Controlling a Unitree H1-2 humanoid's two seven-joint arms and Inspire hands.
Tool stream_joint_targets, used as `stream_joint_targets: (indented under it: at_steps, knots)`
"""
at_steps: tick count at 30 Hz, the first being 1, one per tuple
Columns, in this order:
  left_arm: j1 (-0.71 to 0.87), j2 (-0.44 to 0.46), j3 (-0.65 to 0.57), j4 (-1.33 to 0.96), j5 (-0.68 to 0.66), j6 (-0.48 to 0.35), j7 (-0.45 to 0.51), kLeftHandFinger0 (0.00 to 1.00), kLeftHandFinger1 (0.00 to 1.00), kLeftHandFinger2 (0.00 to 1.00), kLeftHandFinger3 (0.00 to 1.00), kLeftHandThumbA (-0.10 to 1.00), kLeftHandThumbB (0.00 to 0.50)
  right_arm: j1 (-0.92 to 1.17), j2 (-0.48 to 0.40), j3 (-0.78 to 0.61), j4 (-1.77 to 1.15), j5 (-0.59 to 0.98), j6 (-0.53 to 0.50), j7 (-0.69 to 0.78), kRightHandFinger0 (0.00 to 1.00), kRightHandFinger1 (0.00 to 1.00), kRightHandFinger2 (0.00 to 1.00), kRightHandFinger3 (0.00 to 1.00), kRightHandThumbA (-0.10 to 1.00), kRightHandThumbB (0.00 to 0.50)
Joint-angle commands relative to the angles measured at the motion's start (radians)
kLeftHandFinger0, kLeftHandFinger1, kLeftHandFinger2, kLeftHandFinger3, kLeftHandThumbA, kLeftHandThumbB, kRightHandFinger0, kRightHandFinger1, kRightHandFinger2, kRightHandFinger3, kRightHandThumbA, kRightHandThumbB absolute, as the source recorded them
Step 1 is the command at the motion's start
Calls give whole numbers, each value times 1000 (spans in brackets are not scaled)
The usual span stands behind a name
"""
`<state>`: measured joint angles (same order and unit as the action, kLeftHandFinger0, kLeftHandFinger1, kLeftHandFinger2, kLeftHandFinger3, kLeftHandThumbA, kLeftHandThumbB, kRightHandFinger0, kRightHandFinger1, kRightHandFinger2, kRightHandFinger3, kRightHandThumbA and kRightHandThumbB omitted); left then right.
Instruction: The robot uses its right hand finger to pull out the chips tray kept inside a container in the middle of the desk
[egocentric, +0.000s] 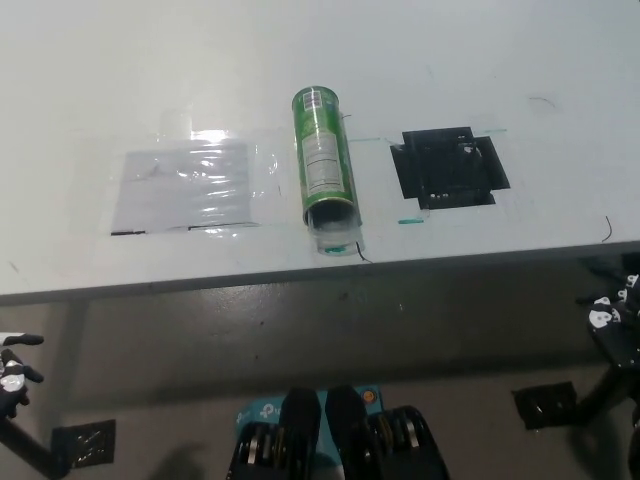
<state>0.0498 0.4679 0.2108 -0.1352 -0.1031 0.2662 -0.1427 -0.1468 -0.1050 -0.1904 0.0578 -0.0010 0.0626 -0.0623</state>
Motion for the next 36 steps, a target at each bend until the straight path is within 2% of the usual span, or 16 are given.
stream_joint_targets:
  at_steps: [1,3,4,6,8,9,12,13,16,18,19,21,24,28,30,36]
  knots:
    - [-2,13,6,-26,-15,0,-21,203,247,353,570,28,0,-10,-1,-16,-63,33,9,-7,0,29,525,746,-58,122]
    - [-4,15,3,-24,-12,1,-22,213,251,356,577,30,0,-16,2,-25,-72,44,8,-9,0,23,558,793,-85,123]
    - [-3,13,4,-35,-15,16,-21,221,257,364,579,51,0,-39,-4,-29,-110,38,50,-15,0,35,625,825,-100,119]
    - [-2,11,6,-36,-17,12,-22,228,261,365,574,36,0,-63,-13,-27,-121,34,61,-11,0,41,673,855,-100,113]
    - [2,9,6,-34,-16,6,-23,224,256,359,572,19,0,-96,-29,-18,-124,38,49,6,0,37,675,879,-100,112]
    - [2,11,4,-39,-9,19,-21,225,257,359,573,22,0,-115,-29,-17,-134,42,64,6,0,28,668,873,-100,131]
    - [2,11,3,-40,-8,21,-24,230,259,366,586,32,0,-158,-48,6,-129,5,55,7,0,1,625,874,-93,144]
    - [1,8,6,-32,-16,8,-27,222,253,360,582,39,0,-202,-52,18,-132,20,57,24,0,0,491,853,-100,141]
    - [4,9,6,-37,-10,15,-27,226,257,363,577,52,0,-263,-45,54,-117,-4,61,24,1,11,551,853,-100,145]
    - [6,11,5,-35,-10,9,-31,228,257,361,576,54,0,-293,-45,85,-93,-15,54,37,4,30,682,861,-100,135]
    - [6,12,4,-35,-9,9,-31,234,262,366,579,69,0,-307,-40,101,-79,-27,43,33,0,20,699,841,-100,153]
    - [6,13,3,-33,-13,4,-36,233,261,364,579,74,0,-331,-31,132,-52,-18,52,53,0,0,659,824,-100,166]
    - [7,12,5,-37,-12,9,-33,245,270,370,577,86,0,-367,-45,206,6,-58,-5,91,0,0,701,814,-100,135]
    - [7,11,6,-40,-12,12,-35,233,260,363,576,100,0,-404,-58,289,67,-109,-24,103,0,4,669,797,-100,152]
    - [6,11,7,-39,-14,14,-36,233,260,365,577,108,0,-427,-60,323,113,-123,-63,117,8,37,708,792,-100,157]
    - [6,15,6,-37,-2,4,-33,223,254,355,565,127,0,-477,-60,404,165,-163,-60,145,0,0,740,759,-100,193]
